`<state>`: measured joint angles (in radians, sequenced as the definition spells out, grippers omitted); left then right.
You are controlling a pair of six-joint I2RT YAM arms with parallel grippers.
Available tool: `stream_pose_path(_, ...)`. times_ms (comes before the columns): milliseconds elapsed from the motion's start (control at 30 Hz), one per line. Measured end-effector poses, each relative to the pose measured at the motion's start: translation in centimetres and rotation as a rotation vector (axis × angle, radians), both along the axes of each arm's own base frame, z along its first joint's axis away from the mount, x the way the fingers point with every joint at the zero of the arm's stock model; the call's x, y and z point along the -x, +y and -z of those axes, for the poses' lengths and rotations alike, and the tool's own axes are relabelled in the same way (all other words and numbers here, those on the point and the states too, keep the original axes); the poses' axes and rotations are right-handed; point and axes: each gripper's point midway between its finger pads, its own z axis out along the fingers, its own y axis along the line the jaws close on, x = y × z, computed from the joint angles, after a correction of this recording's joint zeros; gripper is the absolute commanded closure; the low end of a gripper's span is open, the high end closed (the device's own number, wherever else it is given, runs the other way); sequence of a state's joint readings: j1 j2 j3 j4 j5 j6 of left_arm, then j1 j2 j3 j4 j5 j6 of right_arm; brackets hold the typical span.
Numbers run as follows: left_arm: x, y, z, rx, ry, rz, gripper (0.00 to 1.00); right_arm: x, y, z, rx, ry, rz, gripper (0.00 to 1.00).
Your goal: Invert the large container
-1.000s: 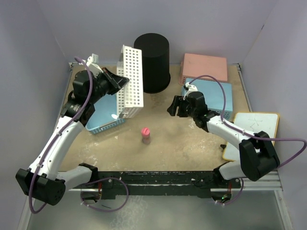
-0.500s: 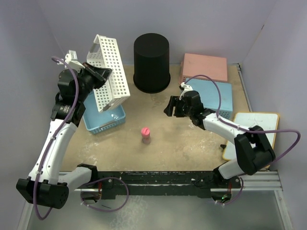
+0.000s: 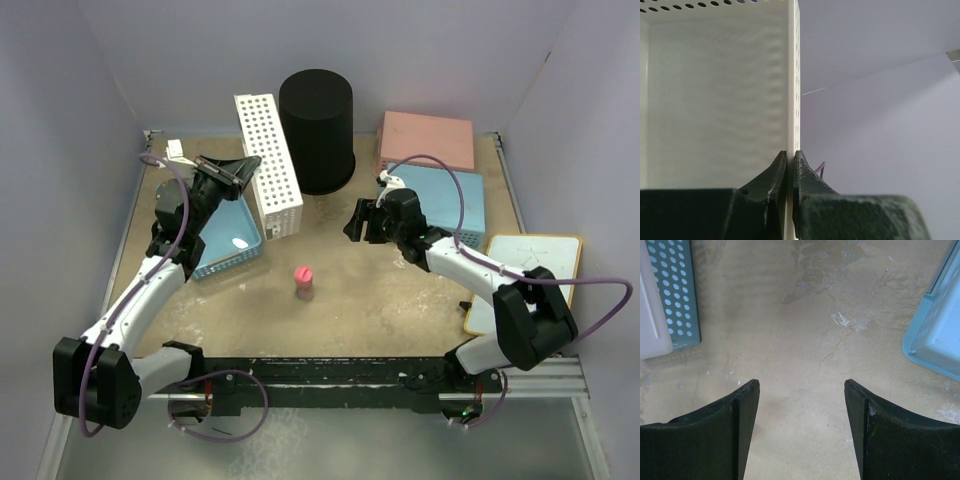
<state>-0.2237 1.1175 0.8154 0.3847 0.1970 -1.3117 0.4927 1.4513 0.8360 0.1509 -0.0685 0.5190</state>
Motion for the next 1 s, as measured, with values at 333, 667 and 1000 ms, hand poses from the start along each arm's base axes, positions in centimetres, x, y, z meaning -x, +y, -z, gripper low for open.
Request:
stream_pose_path(333,0.4,-0.6,5.1,0.098,0.064,0.046,1.00,-0.1,-0.5,-0.5,0.012,-0.018,0.019,0.28)
stream_pose_path(667,1.6,6.2,6.4,-0.024,0.138,-0.111,1.00,-0.5,-0.4,-0.5,0.025,-0.025,0.015,0.29)
stream_pose_path(1000,1.7,10.1,8.0,-0.123,0.211,-0.154,1.00,-0.6,-0.4,-0.3,0.036,-0.025,0.006,0.28)
